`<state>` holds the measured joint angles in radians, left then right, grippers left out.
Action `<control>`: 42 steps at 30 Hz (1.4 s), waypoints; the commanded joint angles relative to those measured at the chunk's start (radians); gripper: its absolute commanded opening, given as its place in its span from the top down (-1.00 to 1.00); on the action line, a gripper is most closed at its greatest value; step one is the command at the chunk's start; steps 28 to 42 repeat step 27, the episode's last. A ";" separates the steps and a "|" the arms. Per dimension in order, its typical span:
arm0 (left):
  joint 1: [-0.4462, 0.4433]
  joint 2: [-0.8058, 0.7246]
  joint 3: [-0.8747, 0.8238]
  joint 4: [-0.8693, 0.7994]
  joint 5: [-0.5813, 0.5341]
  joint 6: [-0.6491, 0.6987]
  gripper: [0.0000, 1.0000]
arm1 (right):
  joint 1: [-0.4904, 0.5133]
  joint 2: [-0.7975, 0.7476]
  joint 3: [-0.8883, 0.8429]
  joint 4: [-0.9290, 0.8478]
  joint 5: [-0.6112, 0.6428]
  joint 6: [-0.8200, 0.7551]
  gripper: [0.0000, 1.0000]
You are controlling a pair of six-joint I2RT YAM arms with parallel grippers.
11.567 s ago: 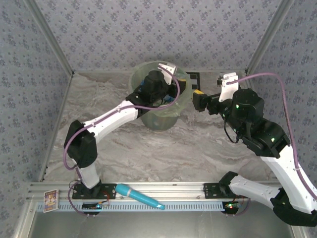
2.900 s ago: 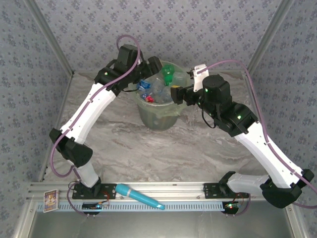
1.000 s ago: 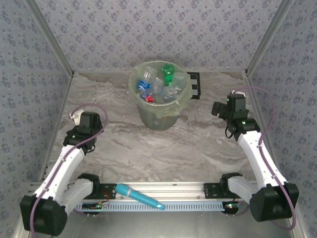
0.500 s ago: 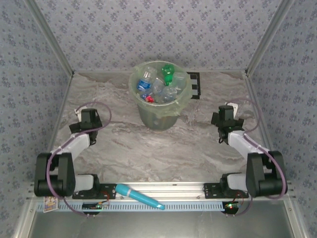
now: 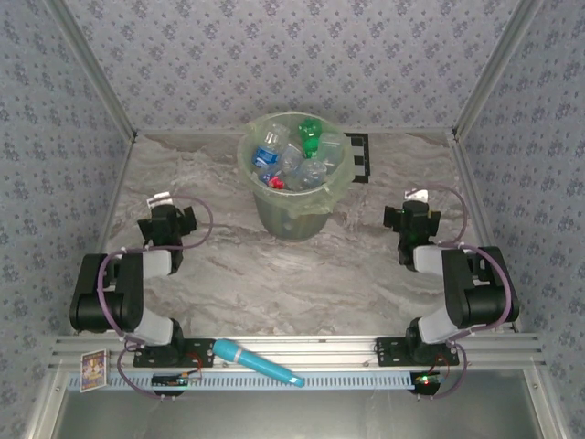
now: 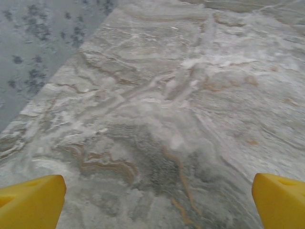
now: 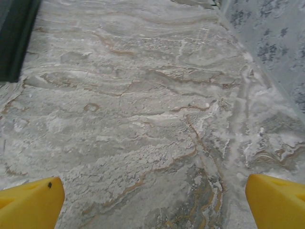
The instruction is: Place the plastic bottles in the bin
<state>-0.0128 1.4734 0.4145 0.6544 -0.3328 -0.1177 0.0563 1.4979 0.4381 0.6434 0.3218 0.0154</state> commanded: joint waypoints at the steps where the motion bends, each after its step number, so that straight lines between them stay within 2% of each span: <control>1: 0.005 0.038 -0.051 0.224 0.123 0.054 -0.99 | -0.046 0.006 -0.077 0.203 -0.174 -0.031 -0.99; 2: 0.006 0.064 -0.052 0.266 0.130 0.060 -0.99 | -0.052 0.038 -0.114 0.321 -0.200 -0.042 -0.99; 3: 0.006 0.058 -0.043 0.230 0.138 0.060 -0.99 | -0.052 0.040 -0.120 0.337 -0.190 -0.045 -0.99; 9: 0.008 0.059 -0.016 0.186 0.152 0.063 -0.99 | -0.053 0.032 -0.067 0.215 -0.204 -0.046 -0.99; 42: 0.006 0.061 -0.011 0.179 0.184 0.079 -1.00 | -0.068 0.035 -0.059 0.209 -0.234 -0.038 -0.99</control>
